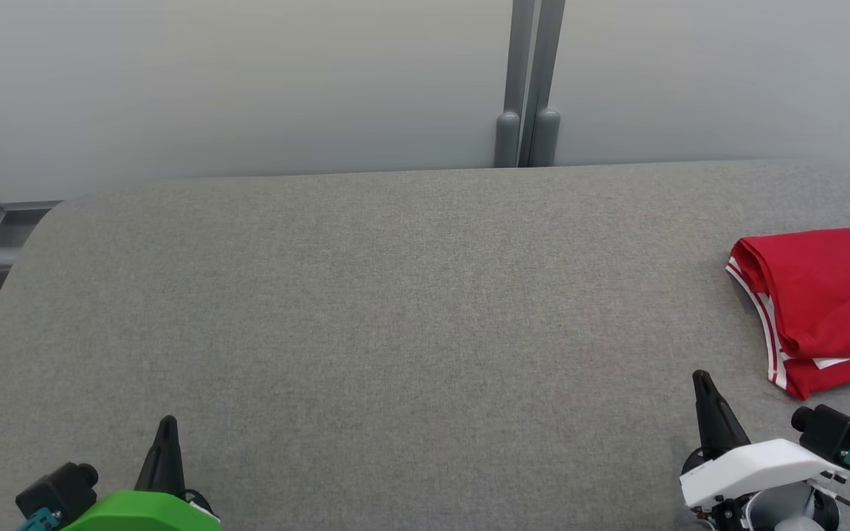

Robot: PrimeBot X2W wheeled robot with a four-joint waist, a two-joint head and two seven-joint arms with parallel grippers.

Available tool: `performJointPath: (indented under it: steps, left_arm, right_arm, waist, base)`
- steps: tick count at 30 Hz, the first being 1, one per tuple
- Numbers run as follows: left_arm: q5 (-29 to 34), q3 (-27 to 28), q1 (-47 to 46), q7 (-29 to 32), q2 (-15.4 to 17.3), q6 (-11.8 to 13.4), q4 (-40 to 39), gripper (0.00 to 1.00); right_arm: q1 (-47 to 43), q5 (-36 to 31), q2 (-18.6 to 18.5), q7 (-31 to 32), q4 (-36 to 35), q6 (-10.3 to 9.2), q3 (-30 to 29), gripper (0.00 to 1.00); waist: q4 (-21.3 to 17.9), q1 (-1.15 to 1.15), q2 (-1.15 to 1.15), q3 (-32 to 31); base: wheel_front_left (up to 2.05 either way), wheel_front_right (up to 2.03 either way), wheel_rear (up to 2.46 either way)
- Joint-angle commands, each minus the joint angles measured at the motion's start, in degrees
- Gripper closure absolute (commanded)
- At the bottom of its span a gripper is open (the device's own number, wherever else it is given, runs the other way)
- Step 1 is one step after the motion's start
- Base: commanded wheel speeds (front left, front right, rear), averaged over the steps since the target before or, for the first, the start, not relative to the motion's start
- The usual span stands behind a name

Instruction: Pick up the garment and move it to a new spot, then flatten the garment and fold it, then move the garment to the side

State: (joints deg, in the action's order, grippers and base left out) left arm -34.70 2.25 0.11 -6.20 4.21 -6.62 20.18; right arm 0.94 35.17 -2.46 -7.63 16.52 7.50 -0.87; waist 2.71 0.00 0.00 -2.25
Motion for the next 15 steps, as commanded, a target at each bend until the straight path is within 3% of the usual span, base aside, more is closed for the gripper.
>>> performJointPath:
  steps: [1,15]
  left_arm:
    - [-2.6,0.6,-2.0,0.7,0.0,-0.2,-1.0,1.0]
    - [-13.7,1.9,-3.8,4.3,-0.3,-0.4,-1.3,1.0]
  right_arm:
    - [1.0,2.6,-0.3,0.4,-1.2,0.0,-0.3,1.0]
    - [1.2,13.9,-0.3,1.9,-2.4,0.0,-0.8,1.0]
  waist:
    - [-0.1,0.0,0.0,0.0]
    - [-0.4,0.0,0.0,0.4]
  base:
    - [0.0,0.0,0.0]
    - [0.0,0.0,0.0]
